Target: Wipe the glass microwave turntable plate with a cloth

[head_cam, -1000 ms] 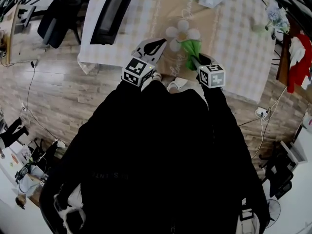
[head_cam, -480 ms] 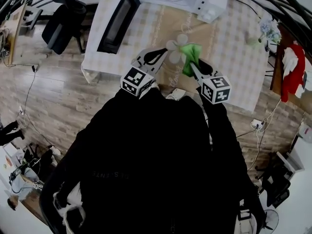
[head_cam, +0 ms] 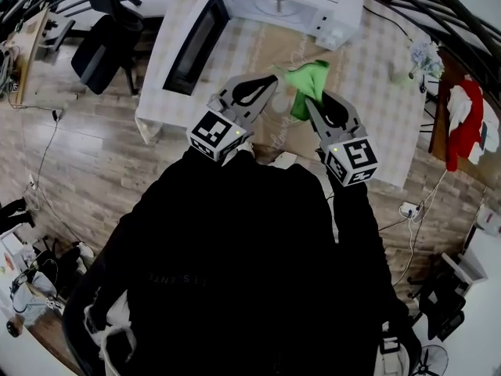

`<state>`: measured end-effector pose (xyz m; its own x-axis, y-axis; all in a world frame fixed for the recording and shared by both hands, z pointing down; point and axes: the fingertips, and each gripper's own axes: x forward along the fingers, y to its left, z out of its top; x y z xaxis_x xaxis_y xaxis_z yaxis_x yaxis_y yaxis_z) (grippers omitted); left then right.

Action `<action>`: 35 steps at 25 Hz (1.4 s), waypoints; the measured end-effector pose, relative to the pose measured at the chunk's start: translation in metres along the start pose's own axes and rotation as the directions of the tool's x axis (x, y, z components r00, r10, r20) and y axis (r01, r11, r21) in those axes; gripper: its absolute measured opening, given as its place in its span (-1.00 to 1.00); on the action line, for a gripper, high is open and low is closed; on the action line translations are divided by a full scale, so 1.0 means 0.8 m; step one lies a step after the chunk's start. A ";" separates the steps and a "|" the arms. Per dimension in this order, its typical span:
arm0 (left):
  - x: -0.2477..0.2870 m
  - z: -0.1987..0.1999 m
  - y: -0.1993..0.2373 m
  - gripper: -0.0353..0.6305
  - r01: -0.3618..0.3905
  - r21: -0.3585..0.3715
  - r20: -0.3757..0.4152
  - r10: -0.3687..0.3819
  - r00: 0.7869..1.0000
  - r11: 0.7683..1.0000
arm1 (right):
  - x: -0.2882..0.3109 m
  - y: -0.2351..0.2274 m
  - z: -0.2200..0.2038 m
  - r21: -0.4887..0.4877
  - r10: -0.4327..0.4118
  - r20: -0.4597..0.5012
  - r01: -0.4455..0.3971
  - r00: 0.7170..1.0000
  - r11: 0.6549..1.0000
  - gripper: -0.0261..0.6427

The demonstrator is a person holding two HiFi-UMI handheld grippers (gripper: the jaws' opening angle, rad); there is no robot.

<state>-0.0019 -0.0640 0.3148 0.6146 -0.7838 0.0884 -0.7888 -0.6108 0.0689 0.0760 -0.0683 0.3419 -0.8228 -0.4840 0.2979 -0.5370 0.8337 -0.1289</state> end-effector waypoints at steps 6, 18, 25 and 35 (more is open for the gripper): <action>0.000 0.036 -0.015 -0.83 0.027 0.027 0.051 -0.028 0.998 0.999 | -0.016 0.002 0.047 -0.097 -0.026 0.125 0.038 0.992 0.995 -0.60; 0.002 0.071 -0.021 -0.83 0.061 0.072 0.092 -0.068 0.993 0.996 | -0.034 0.001 0.095 -0.154 -0.087 0.268 0.132 0.960 0.979 -0.60; 0.009 0.077 -0.031 -0.83 0.079 0.083 0.094 -0.087 0.992 0.993 | -0.041 -0.003 0.096 -0.150 -0.098 0.274 0.143 0.957 0.978 -0.61; 0.011 0.070 -0.037 -0.83 0.079 0.081 0.081 -0.086 0.993 0.994 | -0.039 -0.005 0.092 -0.135 -0.088 0.264 0.128 0.960 0.983 -0.61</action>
<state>0.0271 -0.0592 0.2576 0.6781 -0.7350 0.0018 -0.7350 -0.6781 -0.0048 0.0898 -0.0763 0.2636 -0.7919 -0.6088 0.0476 -0.6075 0.7933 0.0390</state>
